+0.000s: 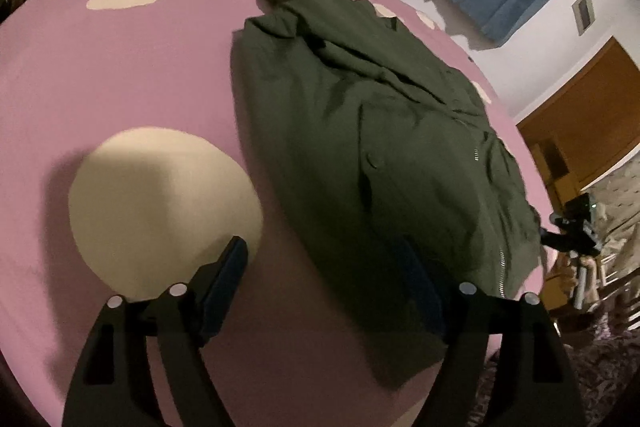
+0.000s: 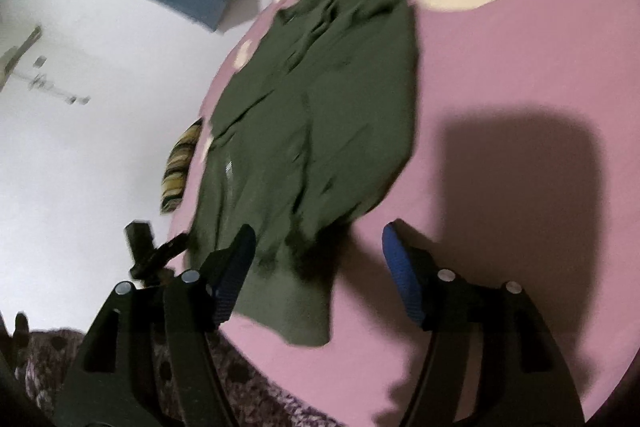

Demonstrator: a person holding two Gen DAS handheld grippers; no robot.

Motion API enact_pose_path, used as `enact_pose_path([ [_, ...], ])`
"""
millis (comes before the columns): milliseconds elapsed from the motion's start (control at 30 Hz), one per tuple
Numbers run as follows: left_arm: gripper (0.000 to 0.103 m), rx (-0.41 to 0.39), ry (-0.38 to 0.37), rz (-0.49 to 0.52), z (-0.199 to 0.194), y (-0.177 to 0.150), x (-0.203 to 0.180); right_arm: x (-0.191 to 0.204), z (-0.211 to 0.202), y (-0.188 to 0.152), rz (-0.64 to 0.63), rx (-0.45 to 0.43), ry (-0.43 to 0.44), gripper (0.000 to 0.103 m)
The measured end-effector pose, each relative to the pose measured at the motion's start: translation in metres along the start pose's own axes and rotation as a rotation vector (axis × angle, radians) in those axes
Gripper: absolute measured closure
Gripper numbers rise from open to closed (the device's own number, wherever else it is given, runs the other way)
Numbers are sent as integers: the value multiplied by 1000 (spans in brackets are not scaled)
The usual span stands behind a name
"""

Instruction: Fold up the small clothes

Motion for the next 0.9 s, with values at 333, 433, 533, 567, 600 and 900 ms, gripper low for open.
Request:
enact_pose_path([
  [333, 24, 9, -140, -56, -4, -13, -7, 34, 32, -12, -98, 105, 106, 35],
  [433, 21, -1, -219, -100, -5, -13, -7, 37, 33, -9, -90, 102, 139, 35],
  [533, 21, 4, -312, -142, -2, -12, -12, 37, 31, -10, -90, 104, 144, 35],
  [567, 21, 13, -355, -154, 0, -11, -16, 37, 32, -9, -94, 104, 143, 35],
  [600, 20, 27, -388, -164, 2, -10, -19, 36, 31, -10, -94, 106, 144, 35],
  [900, 20, 44, -414, -159, 9, -7, -30, 39, 33, -25, -138, 169, 154, 33],
])
Point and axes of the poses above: each gripper's, at about its wrist camera, not at the fingertips, and z roughly the way its jaws point, x to its left, y to its top, the point moved 7 cm from there along z, roughly the way its jaws point, and after that the axes turned 7 degrees about x, right-handed, at the moved point
